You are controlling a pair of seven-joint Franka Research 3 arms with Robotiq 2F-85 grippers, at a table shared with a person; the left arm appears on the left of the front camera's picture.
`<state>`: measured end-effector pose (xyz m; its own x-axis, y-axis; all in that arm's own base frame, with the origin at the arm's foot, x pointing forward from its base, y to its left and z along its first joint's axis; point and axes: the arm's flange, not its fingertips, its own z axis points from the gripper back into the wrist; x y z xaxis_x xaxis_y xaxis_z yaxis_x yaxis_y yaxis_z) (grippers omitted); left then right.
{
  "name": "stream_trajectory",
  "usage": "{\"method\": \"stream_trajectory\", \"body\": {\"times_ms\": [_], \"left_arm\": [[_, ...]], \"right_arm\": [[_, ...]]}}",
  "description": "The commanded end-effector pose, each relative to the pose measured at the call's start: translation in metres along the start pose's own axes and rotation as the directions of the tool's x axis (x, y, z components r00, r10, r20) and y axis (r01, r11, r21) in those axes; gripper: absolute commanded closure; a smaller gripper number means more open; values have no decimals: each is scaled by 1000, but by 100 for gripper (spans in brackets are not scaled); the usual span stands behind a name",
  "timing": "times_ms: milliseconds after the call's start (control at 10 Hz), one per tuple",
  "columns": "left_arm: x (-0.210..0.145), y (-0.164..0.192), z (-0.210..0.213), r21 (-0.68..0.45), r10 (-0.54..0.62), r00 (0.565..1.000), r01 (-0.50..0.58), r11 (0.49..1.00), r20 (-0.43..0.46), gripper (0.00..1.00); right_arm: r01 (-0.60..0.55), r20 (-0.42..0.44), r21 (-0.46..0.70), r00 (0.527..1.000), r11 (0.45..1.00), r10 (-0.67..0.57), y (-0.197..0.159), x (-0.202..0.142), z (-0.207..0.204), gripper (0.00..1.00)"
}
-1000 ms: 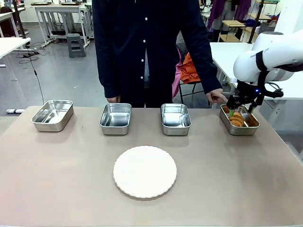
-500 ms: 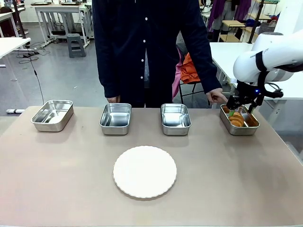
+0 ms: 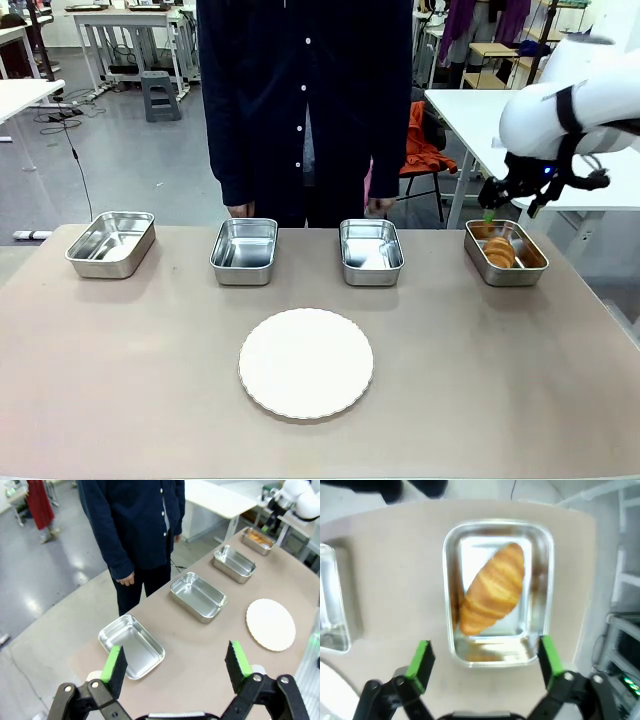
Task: Place the bread in the container.
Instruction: Place the Butter Roll into the Airtight Container indicated by the human.
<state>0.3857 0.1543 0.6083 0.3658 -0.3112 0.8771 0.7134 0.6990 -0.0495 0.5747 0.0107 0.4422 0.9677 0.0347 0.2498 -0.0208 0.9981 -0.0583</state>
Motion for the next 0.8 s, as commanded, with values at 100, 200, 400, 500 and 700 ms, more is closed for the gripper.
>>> {"method": "stream_trajectory", "body": {"times_ms": [100,200,400,500,700], "left_arm": [[-1,-1,0,-8,-3,1000,3,1000,9,0],[-1,-1,0,-8,-3,1000,3,1000,9,0],[-1,-1,0,-8,-3,1000,3,1000,9,0],[-1,-1,0,-8,-3,1000,3,1000,9,0],[-1,-1,0,-8,-3,1000,3,1000,9,0]], "right_arm": [[91,86,-59,993,994,-85,40,-78,51,0],[96,102,-60,991,994,-90,54,-102,59,0],[61,138,-42,989,997,-55,78,-161,69,0],[64,138,-37,989,997,-58,84,-183,70,0],[49,127,-21,991,999,-45,89,-206,65,0]]}}
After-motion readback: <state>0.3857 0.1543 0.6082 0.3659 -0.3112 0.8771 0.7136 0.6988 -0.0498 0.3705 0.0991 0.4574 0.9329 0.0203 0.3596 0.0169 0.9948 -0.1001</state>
